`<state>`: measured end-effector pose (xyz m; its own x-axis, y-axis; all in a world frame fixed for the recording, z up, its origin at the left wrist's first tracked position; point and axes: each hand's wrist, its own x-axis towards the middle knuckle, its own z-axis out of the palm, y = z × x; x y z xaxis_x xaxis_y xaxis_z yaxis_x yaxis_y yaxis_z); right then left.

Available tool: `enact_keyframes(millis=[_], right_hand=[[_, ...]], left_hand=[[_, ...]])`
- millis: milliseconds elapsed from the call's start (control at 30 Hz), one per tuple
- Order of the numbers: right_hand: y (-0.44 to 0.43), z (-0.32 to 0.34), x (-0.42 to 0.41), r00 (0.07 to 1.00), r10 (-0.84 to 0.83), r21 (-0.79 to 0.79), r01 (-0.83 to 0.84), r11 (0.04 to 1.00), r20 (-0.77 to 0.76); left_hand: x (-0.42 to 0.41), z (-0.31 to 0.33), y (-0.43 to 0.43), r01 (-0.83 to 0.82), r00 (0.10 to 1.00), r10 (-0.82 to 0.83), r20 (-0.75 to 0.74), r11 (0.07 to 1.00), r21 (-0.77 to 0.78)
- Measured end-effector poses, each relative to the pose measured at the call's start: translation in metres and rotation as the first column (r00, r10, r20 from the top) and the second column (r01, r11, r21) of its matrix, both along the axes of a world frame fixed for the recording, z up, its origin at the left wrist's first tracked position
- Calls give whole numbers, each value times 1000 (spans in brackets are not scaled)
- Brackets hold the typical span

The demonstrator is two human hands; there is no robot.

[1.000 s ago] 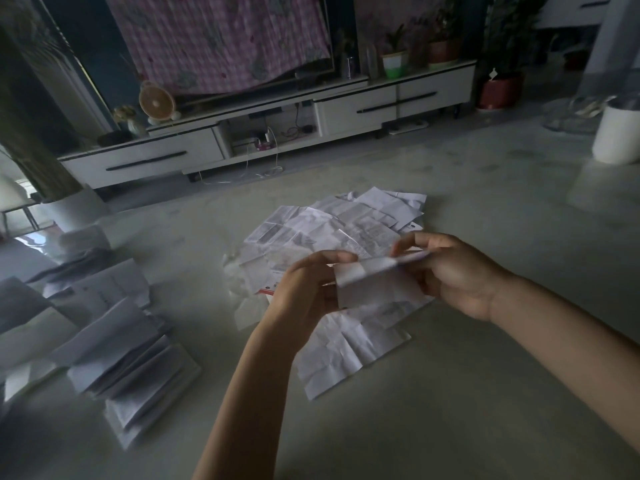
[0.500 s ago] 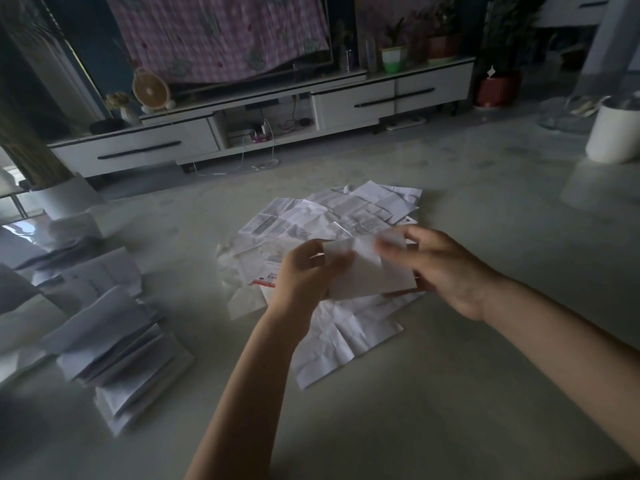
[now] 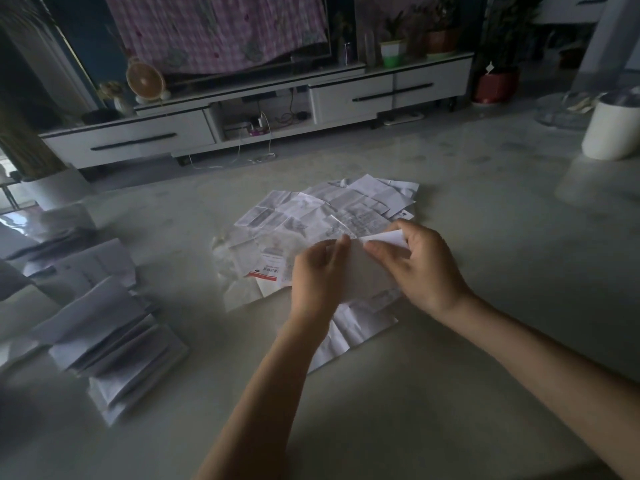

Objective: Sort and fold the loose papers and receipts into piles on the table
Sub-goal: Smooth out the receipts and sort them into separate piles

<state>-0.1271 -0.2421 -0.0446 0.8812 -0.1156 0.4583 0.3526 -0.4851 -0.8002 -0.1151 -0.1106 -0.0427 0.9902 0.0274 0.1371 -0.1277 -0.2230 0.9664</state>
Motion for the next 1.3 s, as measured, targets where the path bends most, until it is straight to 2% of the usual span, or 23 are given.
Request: enact_keyframes(millis=[67, 133, 267, 333, 367, 433, 467, 533, 600, 667, 767, 900, 1033, 1167, 1233, 1300], right_hand=[[5, -4, -3, 998, -18, -136, 26, 990, 55], [8, -6, -3, 999, -12, -100, 16, 995, 41], [12, -2, 3, 988, 23, 208, 10, 978, -155], [5, 2, 2, 922, 188, 405, -37, 913, -339], [2, 6, -1, 870, 286, 448, -86, 890, -402], [-8, 6, 0, 849, 309, 382, -140, 913, -429], [-13, 6, 4, 879, 236, 317, -104, 943, -413], [-32, 6, 17, 939, -50, 162, 111, 981, -341], [-62, 7, 32, 901, -325, 95, 364, 926, -286], [-93, 5, 39, 815, -522, -74, 522, 850, -252], [-116, -9, 35, 685, -687, -453, 546, 705, -243], [-116, -23, 41, 714, -681, -513, 528, 676, -162], [-124, -7, 49, 735, -665, -424, 565, 708, -133], [-119, 9, 50, 779, -626, -292, 593, 750, -26], [-102, 13, 44, 819, -574, -260, 559, 787, 26], [-79, 10, 37, 897, -435, -300, 437, 848, 77]], left_hand=[[-3, -4, -7, -150, 982, 142, 123, 986, 65], [-7, -5, -10, -205, 954, 182, 237, 976, 74], [-7, -5, -6, -251, 913, 179, 366, 955, 159], [-1, -8, 3, -280, 905, 206, 373, 947, 158], [1, -9, 7, -280, 906, 206, 369, 947, 159], [2, -10, 11, -243, 913, 155, 378, 950, 197], [1, -10, 12, -205, 921, 111, 373, 953, 223], [-2, -8, 9, -110, 956, 42, 292, 970, 219], [-4, -7, 9, -82, 973, 42, 226, 982, 169], [-4, -6, 10, -104, 972, 67, 223, 981, 161], [-4, -8, 5, -93, 971, 41, 235, 973, 213], [-3, -11, 7, -98, 968, 27, 251, 956, 276], [1, -10, 7, -197, 935, 93, 342, 938, 284], [4, -8, 10, -206, 930, 95, 354, 934, 291], [5, -8, 15, -223, 933, 117, 340, 930, 292], [7, -7, 19, -254, 934, 159, 318, 924, 284]])
